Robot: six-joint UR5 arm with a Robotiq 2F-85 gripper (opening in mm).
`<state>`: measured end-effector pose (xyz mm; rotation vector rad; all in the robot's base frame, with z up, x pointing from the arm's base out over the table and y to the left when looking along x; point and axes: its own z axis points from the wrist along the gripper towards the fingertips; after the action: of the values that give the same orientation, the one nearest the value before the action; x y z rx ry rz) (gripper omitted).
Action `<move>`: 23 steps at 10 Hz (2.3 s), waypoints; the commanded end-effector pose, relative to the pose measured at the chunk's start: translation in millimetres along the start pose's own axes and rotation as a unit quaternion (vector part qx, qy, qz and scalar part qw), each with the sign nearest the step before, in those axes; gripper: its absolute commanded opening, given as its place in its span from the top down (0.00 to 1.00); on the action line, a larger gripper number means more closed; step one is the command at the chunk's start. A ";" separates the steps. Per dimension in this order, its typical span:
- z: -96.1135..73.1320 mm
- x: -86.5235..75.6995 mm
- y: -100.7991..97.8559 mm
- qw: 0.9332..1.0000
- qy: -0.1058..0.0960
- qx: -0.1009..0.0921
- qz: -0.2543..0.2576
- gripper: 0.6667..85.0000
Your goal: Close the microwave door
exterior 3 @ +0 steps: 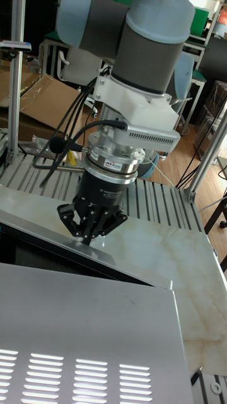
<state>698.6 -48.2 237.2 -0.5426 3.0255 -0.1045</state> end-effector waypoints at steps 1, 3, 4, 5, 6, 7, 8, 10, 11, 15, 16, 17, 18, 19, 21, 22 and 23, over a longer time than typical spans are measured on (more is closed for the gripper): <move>-2.4 -18.1 20.1 0.999 -0.019 -0.033 0.034 0.99; -2.2 -13.6 19.2 0.998 -0.010 -0.031 0.055 0.99; -2.0 -12.5 16.3 0.998 -0.008 -0.025 0.056 0.99; -2.0 -2.6 15.3 0.998 -0.008 -0.026 0.061 0.99; 2.1 3.5 8.2 0.998 -0.016 -0.020 0.062 0.99; 5.3 4.1 0.7 0.998 -0.017 -0.013 0.060 0.99; 6.5 2.7 -4.2 0.999 -0.010 -0.007 0.051 0.99; 8.8 -7.0 -12.2 1.000 -0.001 0.006 0.024 0.99; 8.8 -12.0 -14.1 1.000 0.001 0.009 0.009 0.99; 7.7 -29.0 -14.4 0.999 0.006 0.012 -0.039 0.99; 7.7 -36.2 -3.4 1.000 -0.008 -0.009 -0.011 0.99; 7.0 -43.5 7.9 0.999 -0.021 -0.031 0.020 0.99; 6.7 -45.7 11.3 0.998 -0.025 -0.038 0.034 0.99; 6.8 -45.0 9.4 0.998 -0.023 -0.034 0.037 0.99; 3.5 -29.7 1.6 0.999 -0.008 -0.015 0.035 0.99; 0.2 -17.6 -13.6 1.000 0.004 0.003 0.020 0.99; -1.1 -13.7 -25.1 1.000 0.008 0.014 0.007 0.99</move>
<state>726.3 -48.1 234.9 -0.4809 3.0312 -0.0958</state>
